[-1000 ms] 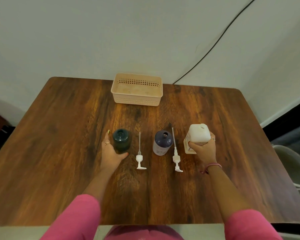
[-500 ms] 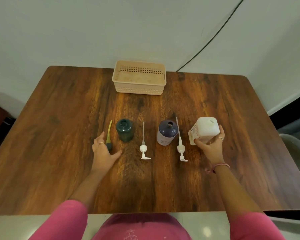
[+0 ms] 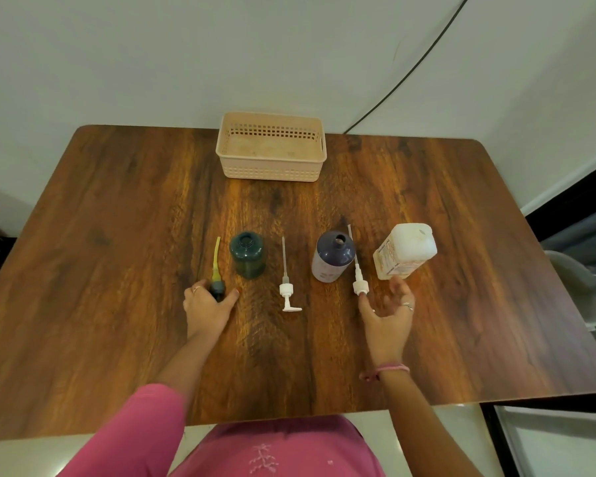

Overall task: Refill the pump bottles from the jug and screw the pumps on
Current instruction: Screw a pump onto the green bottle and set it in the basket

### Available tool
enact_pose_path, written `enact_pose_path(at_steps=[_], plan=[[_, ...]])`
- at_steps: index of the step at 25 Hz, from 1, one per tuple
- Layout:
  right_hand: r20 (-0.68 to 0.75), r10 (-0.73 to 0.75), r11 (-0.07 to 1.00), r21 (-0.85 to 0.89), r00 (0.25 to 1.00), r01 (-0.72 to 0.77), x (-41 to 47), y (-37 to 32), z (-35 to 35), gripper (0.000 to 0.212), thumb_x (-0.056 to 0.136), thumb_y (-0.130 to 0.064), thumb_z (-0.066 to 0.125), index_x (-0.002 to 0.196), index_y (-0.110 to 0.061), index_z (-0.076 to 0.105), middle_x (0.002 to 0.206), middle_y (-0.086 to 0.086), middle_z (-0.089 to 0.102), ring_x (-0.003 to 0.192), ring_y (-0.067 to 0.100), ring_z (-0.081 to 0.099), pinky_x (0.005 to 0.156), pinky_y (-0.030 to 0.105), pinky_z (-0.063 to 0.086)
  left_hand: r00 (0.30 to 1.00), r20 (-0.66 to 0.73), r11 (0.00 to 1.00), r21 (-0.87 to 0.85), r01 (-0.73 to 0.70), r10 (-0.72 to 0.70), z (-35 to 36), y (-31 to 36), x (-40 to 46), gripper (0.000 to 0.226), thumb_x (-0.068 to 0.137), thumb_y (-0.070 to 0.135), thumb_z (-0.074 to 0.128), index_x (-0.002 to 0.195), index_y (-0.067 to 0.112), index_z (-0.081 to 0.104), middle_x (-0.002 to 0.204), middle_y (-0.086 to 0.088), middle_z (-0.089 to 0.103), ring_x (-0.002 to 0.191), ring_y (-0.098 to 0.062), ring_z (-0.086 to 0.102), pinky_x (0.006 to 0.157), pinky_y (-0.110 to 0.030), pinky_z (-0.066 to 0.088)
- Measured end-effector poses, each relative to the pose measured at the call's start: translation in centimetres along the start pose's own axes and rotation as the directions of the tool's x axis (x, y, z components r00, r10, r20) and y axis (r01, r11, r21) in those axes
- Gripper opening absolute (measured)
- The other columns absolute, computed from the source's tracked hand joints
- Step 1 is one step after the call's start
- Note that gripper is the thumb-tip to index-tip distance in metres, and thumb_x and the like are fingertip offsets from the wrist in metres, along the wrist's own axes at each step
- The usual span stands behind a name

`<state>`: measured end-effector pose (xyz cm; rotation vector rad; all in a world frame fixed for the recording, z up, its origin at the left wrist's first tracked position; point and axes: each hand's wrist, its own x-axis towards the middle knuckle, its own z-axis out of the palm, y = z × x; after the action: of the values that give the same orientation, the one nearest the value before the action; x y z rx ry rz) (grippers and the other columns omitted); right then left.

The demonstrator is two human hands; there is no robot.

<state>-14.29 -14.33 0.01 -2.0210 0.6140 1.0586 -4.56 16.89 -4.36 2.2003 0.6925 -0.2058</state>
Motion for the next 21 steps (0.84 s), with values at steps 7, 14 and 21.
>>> enact_pose_path(at_steps=[7, 14, 21], plan=[[0.436, -0.558, 0.828, 0.240, 0.706, 0.507, 12.1, 4.5, 3.4, 0.042, 0.085, -0.044, 0.063, 0.123, -0.026, 0.060, 0.122, -0.014, 0.063, 0.103, 0.001, 0.061, 0.113, 0.030, 0.028, 0.996, 0.004, 0.991, -0.095, 0.094, -0.094, -1.1, 0.3, 1.3, 0.039, 0.083, 0.036, 0.066, 0.109, 0.007, 0.064, 0.111, -0.011, 0.063, 0.101, -0.024, 0.059, 0.087, -0.040, 0.050], [-0.030, -0.967, 0.238, -0.467, 0.253, 0.852, 2.1, -15.9, 8.4, 0.049, 0.088, -0.004, 0.054, 0.134, -0.020, 0.047, 0.134, -0.001, 0.052, 0.120, 0.014, 0.052, 0.097, 0.026, 0.048, 0.986, 0.117, 0.854, -0.495, 0.160, -0.116, -4.9, 2.4, -2.4, 0.029, 0.082, 0.038, 0.069, 0.089, 0.010, 0.072, 0.088, -0.004, 0.072, 0.085, -0.015, 0.066, 0.071, -0.028, 0.049], [0.008, -0.994, 0.098, -0.419, 0.112, 0.903, 0.1, -21.0, 7.1, 0.064, 0.079, -0.014, 0.074, 0.135, -0.018, 0.042, 0.136, 0.006, 0.053, 0.124, 0.020, 0.051, 0.101, 0.029, 0.043, 0.981, 0.196, 0.905, -0.419, 0.077, 0.007, -9.9, 6.8, -5.3, 0.032, 0.077, 0.043, 0.072, 0.087, 0.013, 0.067, 0.083, -0.005, 0.071, 0.077, -0.017, 0.065, 0.068, -0.032, 0.050]])
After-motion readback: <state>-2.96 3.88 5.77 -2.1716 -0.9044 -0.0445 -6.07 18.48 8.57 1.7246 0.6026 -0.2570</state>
